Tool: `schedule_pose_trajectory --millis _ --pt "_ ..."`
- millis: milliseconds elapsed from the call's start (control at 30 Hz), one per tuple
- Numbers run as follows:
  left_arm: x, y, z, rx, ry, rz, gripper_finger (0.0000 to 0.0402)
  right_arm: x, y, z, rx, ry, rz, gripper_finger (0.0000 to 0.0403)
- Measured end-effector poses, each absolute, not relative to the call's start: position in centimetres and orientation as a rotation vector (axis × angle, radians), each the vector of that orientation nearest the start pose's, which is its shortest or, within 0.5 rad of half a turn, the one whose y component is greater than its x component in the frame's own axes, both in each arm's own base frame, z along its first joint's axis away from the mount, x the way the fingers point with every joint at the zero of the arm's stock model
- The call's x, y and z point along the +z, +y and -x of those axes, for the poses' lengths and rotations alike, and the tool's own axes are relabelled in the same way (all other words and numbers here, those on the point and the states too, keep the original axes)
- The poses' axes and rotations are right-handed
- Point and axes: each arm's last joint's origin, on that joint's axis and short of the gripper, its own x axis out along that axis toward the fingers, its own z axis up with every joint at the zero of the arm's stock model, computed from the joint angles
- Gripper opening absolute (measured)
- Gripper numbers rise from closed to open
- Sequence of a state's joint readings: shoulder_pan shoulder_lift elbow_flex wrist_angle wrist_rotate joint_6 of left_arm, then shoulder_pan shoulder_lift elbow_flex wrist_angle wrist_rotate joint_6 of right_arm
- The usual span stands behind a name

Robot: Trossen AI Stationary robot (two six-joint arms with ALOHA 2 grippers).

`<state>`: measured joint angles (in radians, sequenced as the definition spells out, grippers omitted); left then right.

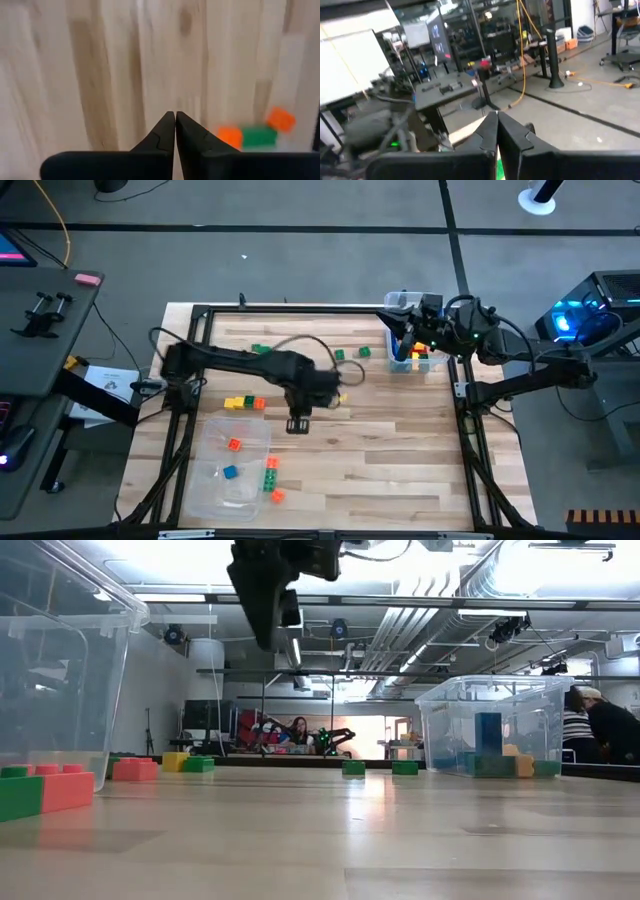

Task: Sort blocks by size
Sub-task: Put the bottom large green game piece into the right transparent bin

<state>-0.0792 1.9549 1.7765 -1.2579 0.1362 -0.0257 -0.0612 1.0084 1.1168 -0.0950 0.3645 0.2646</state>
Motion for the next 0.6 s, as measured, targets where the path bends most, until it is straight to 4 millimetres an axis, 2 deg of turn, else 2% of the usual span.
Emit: schedule_pose_trajectory --millis 100,200,300,400,600 --pt "26.5 -5.6 -39.4 -0.183 1.577 0.041 0.0 41.1 -2.3 -21.0 -0.419 -0.035 -0.274 0.0" --pt "25.4 -7.6 -40.7 -0.224 1.699 0.028 0.0 40.9 -2.1 -21.1 -0.365 -0.018 -0.319 0.0" --pt "24.0 -9.4 -42.2 -0.249 1.696 0.072 0.0 40.9 -1.7 -21.2 -0.282 -0.017 -0.399 0.0" --pt "23.1 -11.1 -43.1 -0.258 1.698 0.043 0.0 40.9 -0.9 -21.2 -0.232 -0.008 -0.453 0.0" --pt "20.7 -14.2 -43.3 -0.219 1.745 0.038 0.0 40.4 0.6 -21.8 -0.172 0.036 -0.504 0.0"
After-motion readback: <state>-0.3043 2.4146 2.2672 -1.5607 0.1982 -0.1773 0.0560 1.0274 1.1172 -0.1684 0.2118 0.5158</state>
